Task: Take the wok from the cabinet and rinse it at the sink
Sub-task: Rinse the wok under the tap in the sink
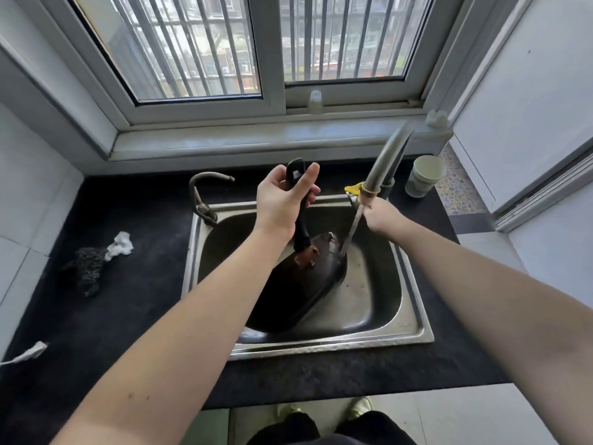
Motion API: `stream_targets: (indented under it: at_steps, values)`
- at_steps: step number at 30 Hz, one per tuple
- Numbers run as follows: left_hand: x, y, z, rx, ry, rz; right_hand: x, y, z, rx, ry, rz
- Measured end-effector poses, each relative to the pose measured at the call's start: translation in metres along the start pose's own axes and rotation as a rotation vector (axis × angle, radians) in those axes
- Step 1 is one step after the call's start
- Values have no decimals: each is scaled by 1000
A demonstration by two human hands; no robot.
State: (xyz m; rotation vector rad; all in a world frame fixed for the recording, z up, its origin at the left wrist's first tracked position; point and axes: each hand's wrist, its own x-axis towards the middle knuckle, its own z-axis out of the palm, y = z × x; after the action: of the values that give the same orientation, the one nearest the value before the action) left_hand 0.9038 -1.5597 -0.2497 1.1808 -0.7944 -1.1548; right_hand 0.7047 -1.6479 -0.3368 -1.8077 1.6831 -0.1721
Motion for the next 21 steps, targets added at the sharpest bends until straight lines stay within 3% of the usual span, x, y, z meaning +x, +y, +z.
stream_targets:
  at_steps: [10,21]
  values:
    - [7,-6,16,-103,98,-11,-4,8,-10,39,23,-54]
    - [5,-6,5,-112,241,-8,3,1,-17,15,-99,-157]
